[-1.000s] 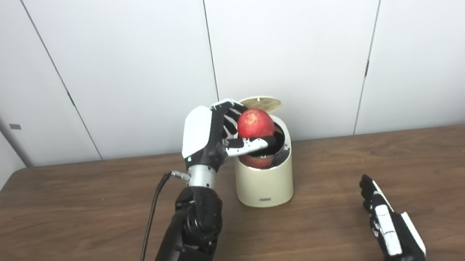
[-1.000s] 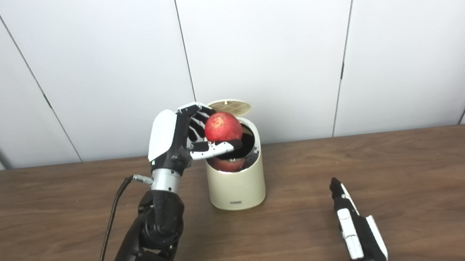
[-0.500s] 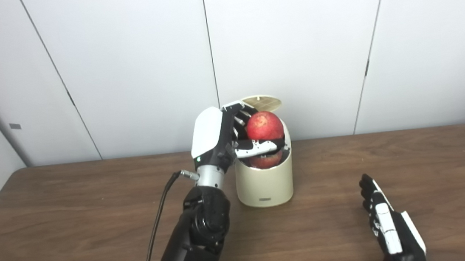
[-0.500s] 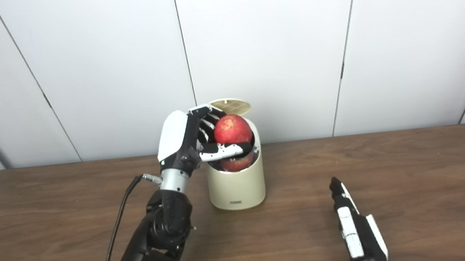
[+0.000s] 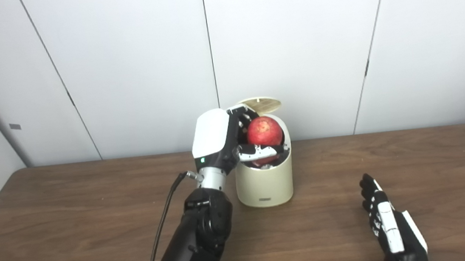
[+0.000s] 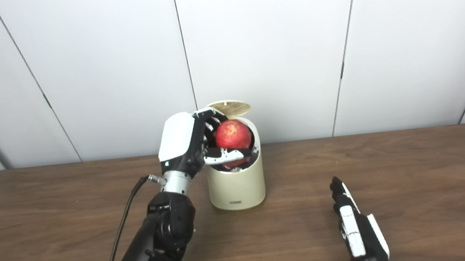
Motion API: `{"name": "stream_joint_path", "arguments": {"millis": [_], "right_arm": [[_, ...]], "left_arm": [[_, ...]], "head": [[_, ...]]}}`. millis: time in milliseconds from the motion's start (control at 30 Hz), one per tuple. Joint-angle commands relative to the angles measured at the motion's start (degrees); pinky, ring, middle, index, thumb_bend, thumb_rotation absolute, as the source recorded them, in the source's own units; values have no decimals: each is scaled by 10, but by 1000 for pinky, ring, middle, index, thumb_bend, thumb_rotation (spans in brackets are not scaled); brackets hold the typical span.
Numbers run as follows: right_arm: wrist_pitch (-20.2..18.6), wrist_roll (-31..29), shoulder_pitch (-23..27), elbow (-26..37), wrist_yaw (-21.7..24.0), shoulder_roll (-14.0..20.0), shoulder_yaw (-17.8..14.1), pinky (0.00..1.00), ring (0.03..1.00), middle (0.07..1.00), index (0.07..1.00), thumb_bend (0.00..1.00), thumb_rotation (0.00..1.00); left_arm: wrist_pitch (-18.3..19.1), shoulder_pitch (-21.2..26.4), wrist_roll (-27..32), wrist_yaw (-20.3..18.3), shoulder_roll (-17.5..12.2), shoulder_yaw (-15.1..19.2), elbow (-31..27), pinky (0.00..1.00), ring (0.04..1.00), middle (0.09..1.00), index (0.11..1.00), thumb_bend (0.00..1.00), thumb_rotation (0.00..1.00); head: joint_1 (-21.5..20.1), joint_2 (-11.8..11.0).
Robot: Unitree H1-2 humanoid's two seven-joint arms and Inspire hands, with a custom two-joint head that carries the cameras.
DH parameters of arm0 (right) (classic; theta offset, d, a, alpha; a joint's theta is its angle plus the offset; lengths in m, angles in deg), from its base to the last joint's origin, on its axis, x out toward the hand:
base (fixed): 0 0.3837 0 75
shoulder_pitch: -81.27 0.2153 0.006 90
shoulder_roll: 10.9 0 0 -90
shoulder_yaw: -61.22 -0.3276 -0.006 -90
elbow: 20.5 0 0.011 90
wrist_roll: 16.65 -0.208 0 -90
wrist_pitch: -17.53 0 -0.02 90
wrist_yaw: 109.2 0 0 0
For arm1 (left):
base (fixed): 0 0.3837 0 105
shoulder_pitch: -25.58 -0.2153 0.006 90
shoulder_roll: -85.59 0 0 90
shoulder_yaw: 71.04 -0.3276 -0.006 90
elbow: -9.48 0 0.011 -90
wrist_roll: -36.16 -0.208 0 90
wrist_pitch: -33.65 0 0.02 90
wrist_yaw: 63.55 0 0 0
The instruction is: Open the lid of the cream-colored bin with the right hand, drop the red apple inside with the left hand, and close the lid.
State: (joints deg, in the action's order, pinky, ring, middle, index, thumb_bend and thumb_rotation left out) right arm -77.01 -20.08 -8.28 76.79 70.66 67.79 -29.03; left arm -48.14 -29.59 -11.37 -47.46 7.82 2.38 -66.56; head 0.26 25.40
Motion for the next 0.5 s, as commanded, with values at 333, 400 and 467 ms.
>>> {"name": "stream_joint_path", "arguments": {"millis": [333,400,467], "right_arm": [[4,-7,7,-9,21,3,8,997,993,976,990,571,1000],[4,-8,8,-9,23,4,9,998,991,974,990,576,1000],[5,-11,8,-9,25,5,9,998,987,970,990,576,1000]], "left_arm": [[62,27,-91,27,-25,-17,-11,291,400,470,516,470,0],[69,26,-95,25,-26,-17,-14,304,396,465,510,471,0],[73,25,-96,18,-28,-16,-17,301,388,457,511,469,0]], "head": [[8,-4],[9,-5],[10,-6]]}}
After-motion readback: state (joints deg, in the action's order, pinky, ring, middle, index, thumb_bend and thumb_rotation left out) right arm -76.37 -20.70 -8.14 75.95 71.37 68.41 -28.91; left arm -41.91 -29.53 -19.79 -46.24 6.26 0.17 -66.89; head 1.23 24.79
